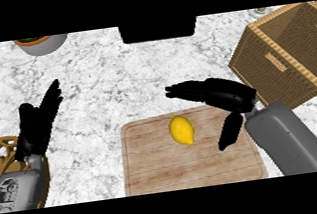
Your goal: Pick the lemon from the cutting board and place it in the basket
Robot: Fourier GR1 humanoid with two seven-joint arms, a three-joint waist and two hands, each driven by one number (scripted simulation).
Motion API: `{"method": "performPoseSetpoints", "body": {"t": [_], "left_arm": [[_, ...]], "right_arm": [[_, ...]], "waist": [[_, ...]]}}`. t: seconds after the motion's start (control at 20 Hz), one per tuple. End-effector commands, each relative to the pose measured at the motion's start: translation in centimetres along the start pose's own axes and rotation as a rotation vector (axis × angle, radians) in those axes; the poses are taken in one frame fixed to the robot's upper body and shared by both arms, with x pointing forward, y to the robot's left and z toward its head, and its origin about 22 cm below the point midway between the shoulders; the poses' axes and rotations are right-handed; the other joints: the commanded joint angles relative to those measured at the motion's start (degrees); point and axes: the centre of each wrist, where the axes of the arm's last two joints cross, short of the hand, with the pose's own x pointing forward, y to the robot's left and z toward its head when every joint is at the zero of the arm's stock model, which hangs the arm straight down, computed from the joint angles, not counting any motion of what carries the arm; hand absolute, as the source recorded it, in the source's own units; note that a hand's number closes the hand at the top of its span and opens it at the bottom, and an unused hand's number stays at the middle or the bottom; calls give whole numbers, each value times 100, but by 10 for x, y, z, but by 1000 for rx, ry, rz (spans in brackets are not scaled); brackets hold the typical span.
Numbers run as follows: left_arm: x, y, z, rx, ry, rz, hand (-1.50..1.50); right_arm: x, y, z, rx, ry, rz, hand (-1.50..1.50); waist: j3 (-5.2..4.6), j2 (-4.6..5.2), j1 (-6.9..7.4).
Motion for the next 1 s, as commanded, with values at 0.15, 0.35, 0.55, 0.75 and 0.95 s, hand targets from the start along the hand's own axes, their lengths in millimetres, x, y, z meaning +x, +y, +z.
{"method": "performPoseSetpoints", "body": {"t": [0.15, 0.35, 0.55, 0.75, 0.95], "left_arm": [[-5, 7, -2, -10, 4, 0, 0], [10, -8, -2, -17, 4, -7, 0], [-5, 10, 11, 2, -1, -24, 0], [15, -11, -2, -17, 14, 6, 0], [7, -6, -1, 0, 1, 19, 0]], "right_arm": [[9, 4, -20, 1, -3, -30, -150], [-9, 20, -21, 14, 6, -21, -150], [2, 44, -8, 43, 17, -13, -150], [2, 47, -35, 58, 41, 3, -150], [-1, 63, -51, 76, 39, -10, -150]], "waist": [[-1, 0, -11], [0, 1, -5], [0, -5, -12], [0, -1, -9], [0, 2, 8]]}}
